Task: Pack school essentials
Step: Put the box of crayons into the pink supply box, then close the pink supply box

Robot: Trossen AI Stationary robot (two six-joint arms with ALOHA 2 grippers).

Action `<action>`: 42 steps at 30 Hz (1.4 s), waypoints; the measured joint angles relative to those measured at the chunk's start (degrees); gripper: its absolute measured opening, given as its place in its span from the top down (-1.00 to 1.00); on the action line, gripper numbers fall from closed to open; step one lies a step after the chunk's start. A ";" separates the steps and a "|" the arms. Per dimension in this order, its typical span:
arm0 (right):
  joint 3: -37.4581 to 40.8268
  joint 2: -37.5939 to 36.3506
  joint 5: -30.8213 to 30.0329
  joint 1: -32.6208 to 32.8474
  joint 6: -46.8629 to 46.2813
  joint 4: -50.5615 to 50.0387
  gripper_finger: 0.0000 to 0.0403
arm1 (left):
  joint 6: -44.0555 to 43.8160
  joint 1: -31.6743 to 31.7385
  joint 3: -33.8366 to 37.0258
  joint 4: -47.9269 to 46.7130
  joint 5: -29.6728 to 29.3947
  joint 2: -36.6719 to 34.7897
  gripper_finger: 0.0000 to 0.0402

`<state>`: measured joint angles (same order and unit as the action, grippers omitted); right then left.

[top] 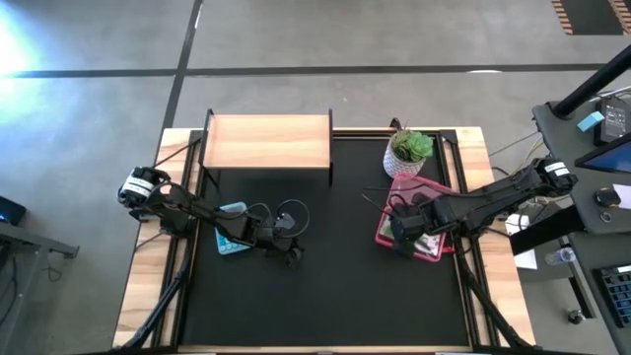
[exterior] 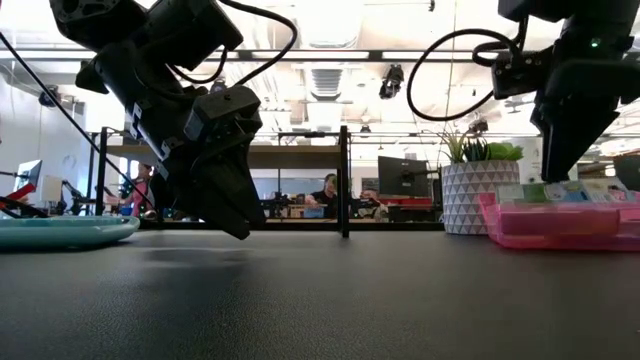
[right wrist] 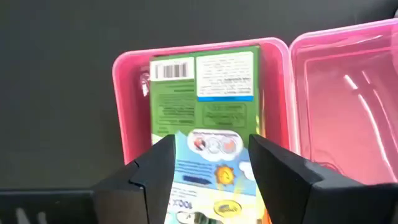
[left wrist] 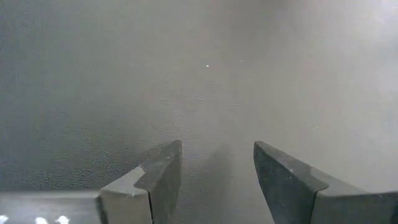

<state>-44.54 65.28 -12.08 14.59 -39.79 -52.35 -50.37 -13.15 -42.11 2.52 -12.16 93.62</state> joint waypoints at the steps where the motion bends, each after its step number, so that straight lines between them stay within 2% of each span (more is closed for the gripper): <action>1: 0.06 0.00 -0.02 0.00 0.00 -0.05 0.04 | 0.00 0.00 0.00 0.02 0.00 0.00 0.09; 4: 0.39 0.00 -0.99 0.00 -0.02 -0.10 0.04 | 0.00 0.00 0.00 0.02 0.01 0.00 0.09; 11: 1.45 0.15 -7.34 0.00 -0.05 -3.19 0.04 | -0.04 0.00 0.00 0.02 0.00 0.00 0.09; 22: 4.94 0.10 -6.91 0.00 -0.50 -3.11 0.04 | -0.04 0.00 0.00 0.02 0.01 0.00 0.09; 34: -1.27 -0.33 -5.92 0.00 -0.09 -5.08 0.04 | -0.24 0.00 0.00 0.02 0.00 0.00 0.09; 42: -3.83 -0.33 -6.76 0.00 1.24 6.16 0.04 | 0.01 0.02 0.00 0.02 0.00 0.00 0.09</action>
<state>-48.37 64.95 -18.85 14.59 -38.55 -46.18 -50.36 -13.13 -42.11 2.55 -12.16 93.62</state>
